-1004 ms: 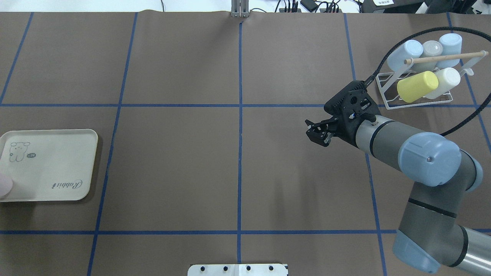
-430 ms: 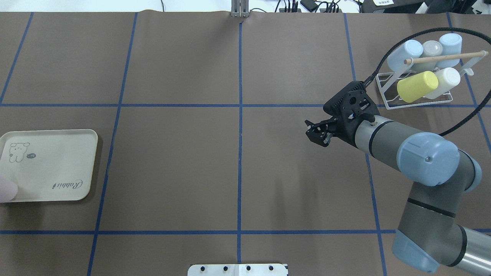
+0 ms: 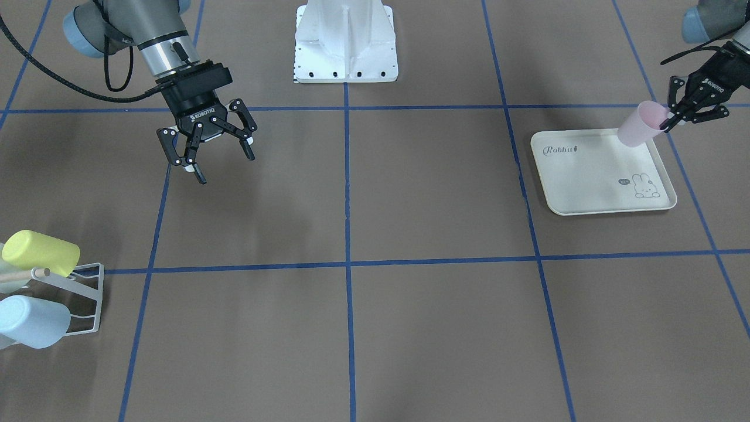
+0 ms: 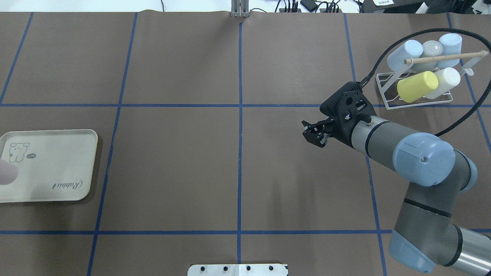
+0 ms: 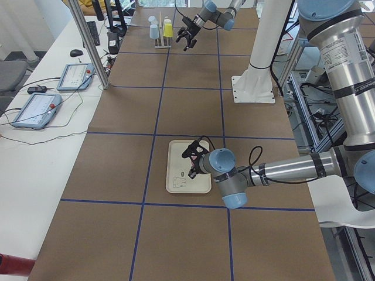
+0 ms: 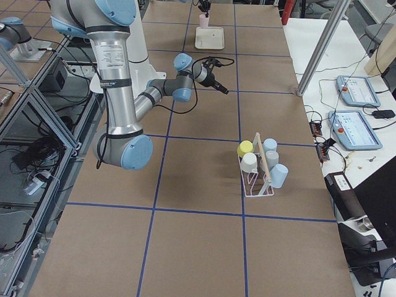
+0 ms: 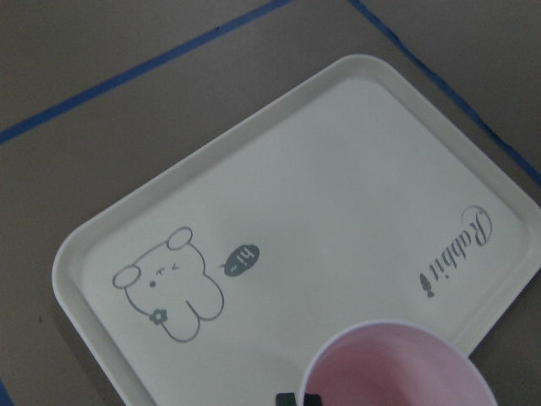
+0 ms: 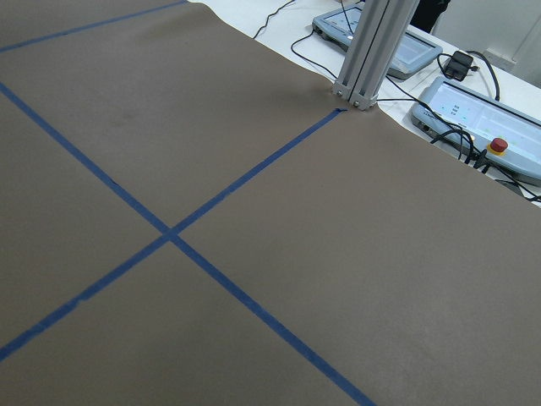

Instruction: Transfer IKEA cup to right arm and place on rack

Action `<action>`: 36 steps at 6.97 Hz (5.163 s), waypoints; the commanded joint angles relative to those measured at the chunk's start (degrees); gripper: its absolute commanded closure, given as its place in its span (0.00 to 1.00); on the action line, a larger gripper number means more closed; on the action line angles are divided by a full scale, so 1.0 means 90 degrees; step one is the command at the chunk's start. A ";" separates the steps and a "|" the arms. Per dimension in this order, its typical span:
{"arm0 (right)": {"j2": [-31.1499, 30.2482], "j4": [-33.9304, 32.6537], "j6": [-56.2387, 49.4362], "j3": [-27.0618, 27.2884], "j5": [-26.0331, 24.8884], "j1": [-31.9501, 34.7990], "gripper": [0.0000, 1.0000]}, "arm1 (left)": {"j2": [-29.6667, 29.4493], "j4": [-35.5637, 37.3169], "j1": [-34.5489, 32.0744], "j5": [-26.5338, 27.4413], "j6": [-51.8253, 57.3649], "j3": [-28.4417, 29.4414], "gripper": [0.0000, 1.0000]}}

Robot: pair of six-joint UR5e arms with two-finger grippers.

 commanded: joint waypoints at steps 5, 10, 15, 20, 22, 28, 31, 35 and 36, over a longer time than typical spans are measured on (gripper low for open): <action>0.1464 -0.0058 -0.0012 -0.0448 0.0276 -0.0594 0.01 | -0.1879 0.1276 -0.0114 -0.0985 -0.4775 -0.2090 1.00; 0.1601 0.1465 -0.0862 -0.0720 0.1802 -0.0692 0.01 | -0.4039 0.1296 0.2223 0.0189 -0.7026 -0.1954 1.00; 0.1610 0.2256 -0.0852 -0.0927 0.1782 -0.0712 0.01 | -0.4618 0.1276 0.2992 0.1083 -0.7293 -0.1437 1.00; 0.1611 0.2256 -0.0862 -0.0927 0.1782 -0.0712 0.01 | -0.4638 0.1237 0.3304 0.1532 -0.7263 -0.1221 1.00; 0.1611 0.2256 -0.0862 -0.0917 0.1782 -0.0712 0.01 | -0.4638 0.1237 0.3314 0.1542 -0.7254 -0.1046 1.00; 0.1562 0.2256 -0.0852 -0.0898 0.1811 -0.0702 0.77 | -0.4638 0.1208 0.3314 0.1532 -0.7244 -0.1046 1.00; 0.1542 0.2256 -0.0862 -0.0898 0.1802 -0.0673 0.86 | -0.4629 0.1237 0.3150 0.1562 -0.7176 -0.1163 0.00; 0.1182 0.1704 -0.1056 -0.0918 0.1831 -0.0138 1.00 | -0.4152 0.2928 0.1969 0.0997 -0.4830 -0.1444 0.00; 0.1142 0.0868 -0.1463 -0.0878 0.1831 0.0106 1.00 | -0.3657 0.3313 0.1657 0.0995 -0.3932 -0.1746 0.00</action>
